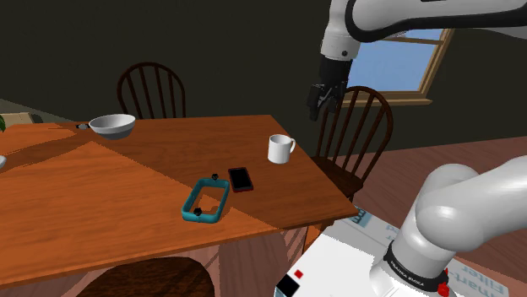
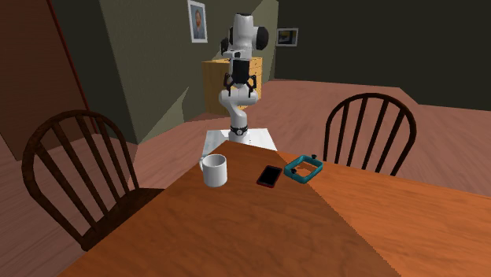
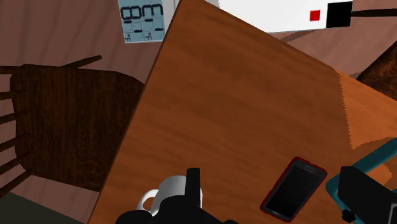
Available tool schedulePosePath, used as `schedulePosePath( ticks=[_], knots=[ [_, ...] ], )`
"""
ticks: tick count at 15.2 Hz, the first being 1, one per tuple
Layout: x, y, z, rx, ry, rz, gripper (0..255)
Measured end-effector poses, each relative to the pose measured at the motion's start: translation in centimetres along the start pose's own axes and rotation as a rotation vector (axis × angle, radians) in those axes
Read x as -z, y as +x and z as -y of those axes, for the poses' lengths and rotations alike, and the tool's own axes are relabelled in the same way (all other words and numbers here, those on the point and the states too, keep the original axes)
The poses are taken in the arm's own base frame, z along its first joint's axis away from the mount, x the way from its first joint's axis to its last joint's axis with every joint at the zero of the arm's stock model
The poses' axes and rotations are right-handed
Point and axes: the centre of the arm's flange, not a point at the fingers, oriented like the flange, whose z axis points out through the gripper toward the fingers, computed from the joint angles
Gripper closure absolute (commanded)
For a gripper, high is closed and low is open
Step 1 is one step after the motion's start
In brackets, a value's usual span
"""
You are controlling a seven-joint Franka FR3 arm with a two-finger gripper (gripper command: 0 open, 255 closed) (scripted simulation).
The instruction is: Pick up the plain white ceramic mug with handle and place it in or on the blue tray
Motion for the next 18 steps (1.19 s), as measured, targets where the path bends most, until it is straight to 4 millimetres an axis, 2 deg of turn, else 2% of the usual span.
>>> schedulePosePath(
  ticks=[2,4,9,14,18],
  knots=[
    [-0.5,0.4,-0.1,0.000,0.001,0.001,0],
    [-1.8,1.7,-0.3,0.001,0.005,0.002,0],
    [-6.2,6.6,-2.0,0.003,0.018,0.003,0],
    [-10.8,10.9,-2.5,0.005,0.031,0.005,0],
    [-15.0,14.7,-3.8,0.006,0.041,0.006,0]
  ],
)
